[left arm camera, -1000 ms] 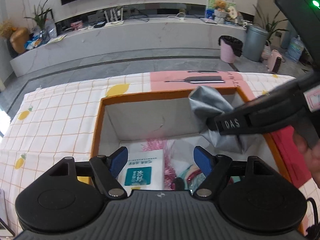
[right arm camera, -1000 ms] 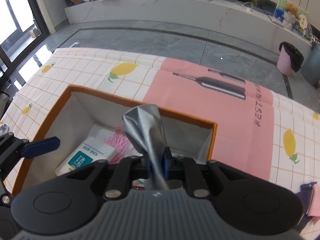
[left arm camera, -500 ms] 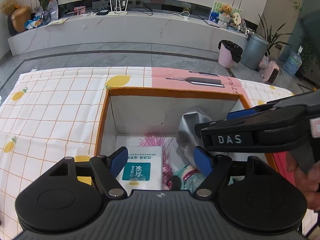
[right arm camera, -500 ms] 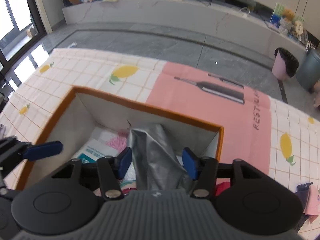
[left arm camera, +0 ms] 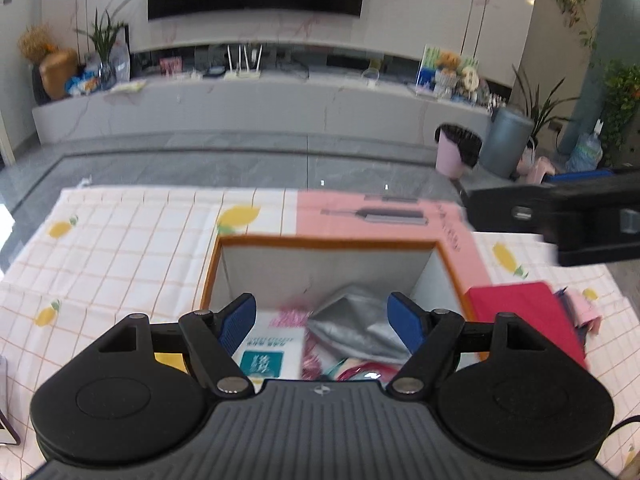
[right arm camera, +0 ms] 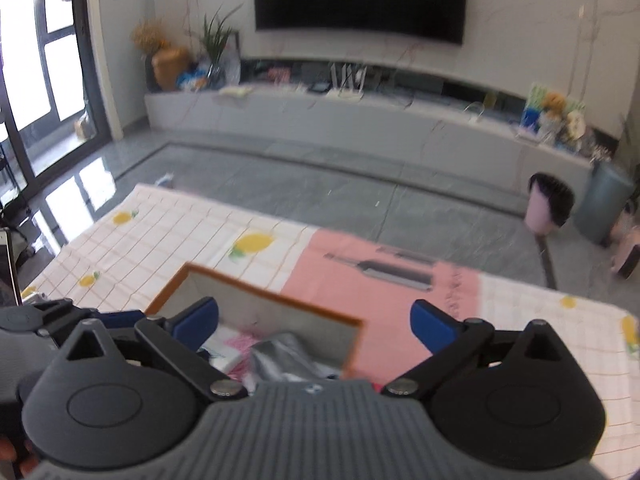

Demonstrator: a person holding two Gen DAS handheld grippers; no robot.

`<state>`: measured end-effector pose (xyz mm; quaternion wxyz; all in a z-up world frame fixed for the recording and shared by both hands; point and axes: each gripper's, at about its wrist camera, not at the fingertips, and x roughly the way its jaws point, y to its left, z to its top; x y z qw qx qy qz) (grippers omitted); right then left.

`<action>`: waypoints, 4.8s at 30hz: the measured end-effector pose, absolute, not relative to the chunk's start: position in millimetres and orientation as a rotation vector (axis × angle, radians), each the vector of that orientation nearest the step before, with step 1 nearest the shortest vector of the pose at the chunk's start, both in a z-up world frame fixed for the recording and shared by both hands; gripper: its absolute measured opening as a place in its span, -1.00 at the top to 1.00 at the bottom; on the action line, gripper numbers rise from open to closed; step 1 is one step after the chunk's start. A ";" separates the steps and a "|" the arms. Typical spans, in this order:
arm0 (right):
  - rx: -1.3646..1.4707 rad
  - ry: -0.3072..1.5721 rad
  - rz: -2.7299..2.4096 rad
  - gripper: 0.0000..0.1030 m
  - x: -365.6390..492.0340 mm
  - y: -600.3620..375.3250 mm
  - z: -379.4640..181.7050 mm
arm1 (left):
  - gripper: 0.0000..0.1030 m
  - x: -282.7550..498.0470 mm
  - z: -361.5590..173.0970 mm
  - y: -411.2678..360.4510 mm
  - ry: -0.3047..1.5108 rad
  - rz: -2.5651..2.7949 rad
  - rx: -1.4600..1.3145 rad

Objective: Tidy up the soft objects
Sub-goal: 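Move both tools back to the navy headband and pink cloth, then grasp the navy headband with the left tool while the right tool grasps the pink cloth, then carry the navy headband and pink cloth over the box with both tools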

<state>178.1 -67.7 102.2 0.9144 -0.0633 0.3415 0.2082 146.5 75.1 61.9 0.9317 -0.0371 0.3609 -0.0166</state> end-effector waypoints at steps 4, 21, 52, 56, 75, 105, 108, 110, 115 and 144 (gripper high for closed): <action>-0.133 0.637 0.354 -0.95 159.1 -119.3 114.1 | -0.71 138.3 77.1 57.5 0.692 -0.030 -0.086; 0.129 0.774 -0.089 -0.66 195.9 -341.5 5.7 | -0.71 103.5 85.3 -51.3 0.610 -0.108 0.004; 0.138 1.114 -0.172 -0.19 189.1 -436.2 -59.7 | -0.71 108.8 -35.9 -243.1 0.837 -0.376 0.232; 0.276 1.019 -0.145 -0.19 190.3 -454.3 -49.3 | -0.71 104.6 -53.2 -265.5 0.749 -0.516 0.396; 0.409 0.971 -0.166 0.91 188.8 -472.0 -44.2 | -0.71 133.7 -92.7 -300.5 0.639 -0.660 0.419; 0.306 0.989 -0.200 0.91 189.4 -469.2 -49.3 | 0.85 178.1 -102.2 -290.3 0.795 -0.634 0.129; 0.297 0.986 -0.199 0.91 189.4 -467.9 -48.6 | 0.85 171.1 -94.0 -288.3 0.766 -0.613 0.122; 0.297 0.986 -0.199 0.91 189.2 -467.9 -48.7 | 0.85 170.3 -86.1 -286.1 0.753 -0.592 0.102; 0.287 0.975 -0.206 0.91 185.9 -466.8 -44.4 | 0.85 177.2 -64.5 -283.3 0.765 -0.551 0.073; 0.175 0.624 0.035 0.91 136.6 -357.4 80.8 | 0.85 146.3 143.2 -126.1 0.491 -0.372 -0.081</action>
